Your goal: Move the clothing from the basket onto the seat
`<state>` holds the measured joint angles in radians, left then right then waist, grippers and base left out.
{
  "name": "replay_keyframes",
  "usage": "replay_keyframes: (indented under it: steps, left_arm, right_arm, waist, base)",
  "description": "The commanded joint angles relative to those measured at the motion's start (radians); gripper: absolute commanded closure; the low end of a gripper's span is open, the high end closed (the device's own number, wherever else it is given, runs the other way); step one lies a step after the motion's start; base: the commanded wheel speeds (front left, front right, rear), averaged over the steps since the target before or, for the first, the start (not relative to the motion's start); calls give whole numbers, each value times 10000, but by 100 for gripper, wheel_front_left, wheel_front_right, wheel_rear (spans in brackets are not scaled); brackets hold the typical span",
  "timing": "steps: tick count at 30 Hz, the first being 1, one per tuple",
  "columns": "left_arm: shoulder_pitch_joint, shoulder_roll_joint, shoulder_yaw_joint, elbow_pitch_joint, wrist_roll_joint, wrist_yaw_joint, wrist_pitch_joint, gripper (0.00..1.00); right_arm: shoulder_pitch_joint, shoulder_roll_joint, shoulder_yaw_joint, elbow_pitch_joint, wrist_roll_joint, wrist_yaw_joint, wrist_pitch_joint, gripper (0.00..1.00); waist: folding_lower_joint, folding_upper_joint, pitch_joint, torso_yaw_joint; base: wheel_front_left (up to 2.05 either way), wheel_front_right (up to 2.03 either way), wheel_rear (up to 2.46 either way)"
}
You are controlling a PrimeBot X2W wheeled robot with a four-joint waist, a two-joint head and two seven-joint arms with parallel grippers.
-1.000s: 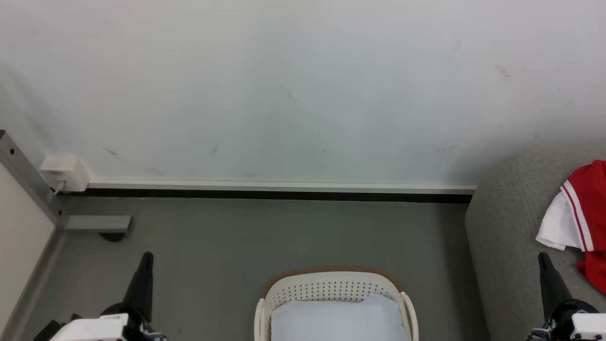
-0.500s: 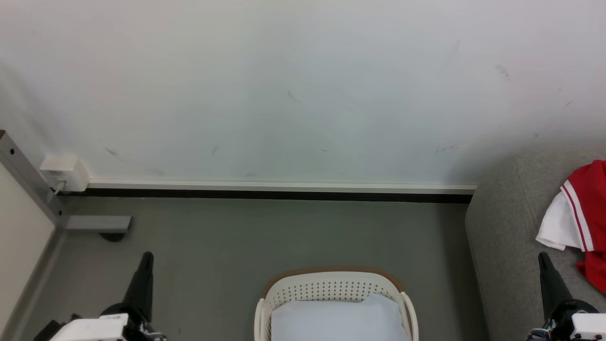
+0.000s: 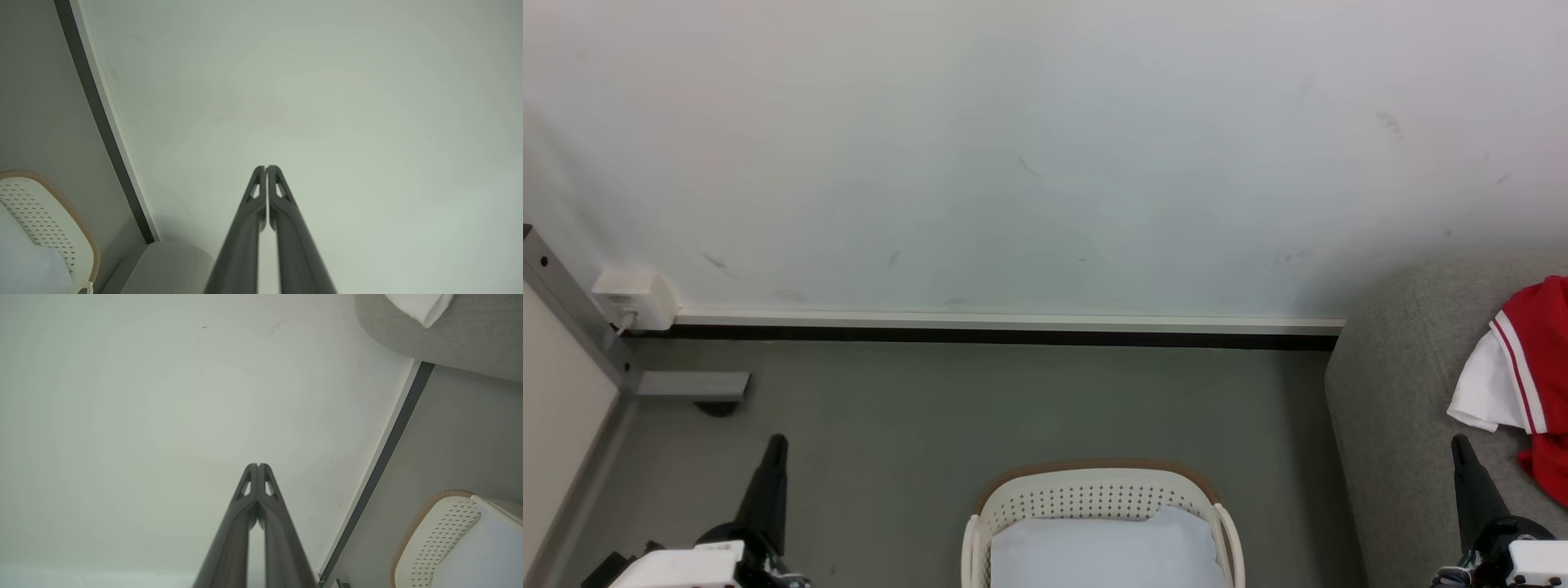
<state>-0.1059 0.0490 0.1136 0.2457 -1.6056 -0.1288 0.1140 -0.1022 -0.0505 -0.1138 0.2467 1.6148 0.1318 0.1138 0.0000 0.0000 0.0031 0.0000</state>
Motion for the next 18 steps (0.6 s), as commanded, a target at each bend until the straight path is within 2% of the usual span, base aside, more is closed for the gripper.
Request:
replay_keyframes:
  steps: [1,18]
  left_arm:
    - [-73,19,22,-5,-135,-48,38,100]
    - [-72,19,22,-6,-135,-48,37,100]
  right_arm:
    - [-121,2,-41,-40,-40,-21,41,100]
    - [-122,3,-43,-40,-43,-21,39,100]
  waist:
    - [0,0,0,0]
    - [0,0,0,0]
  base:
    - [0,0,0]
    - [0,0,0]
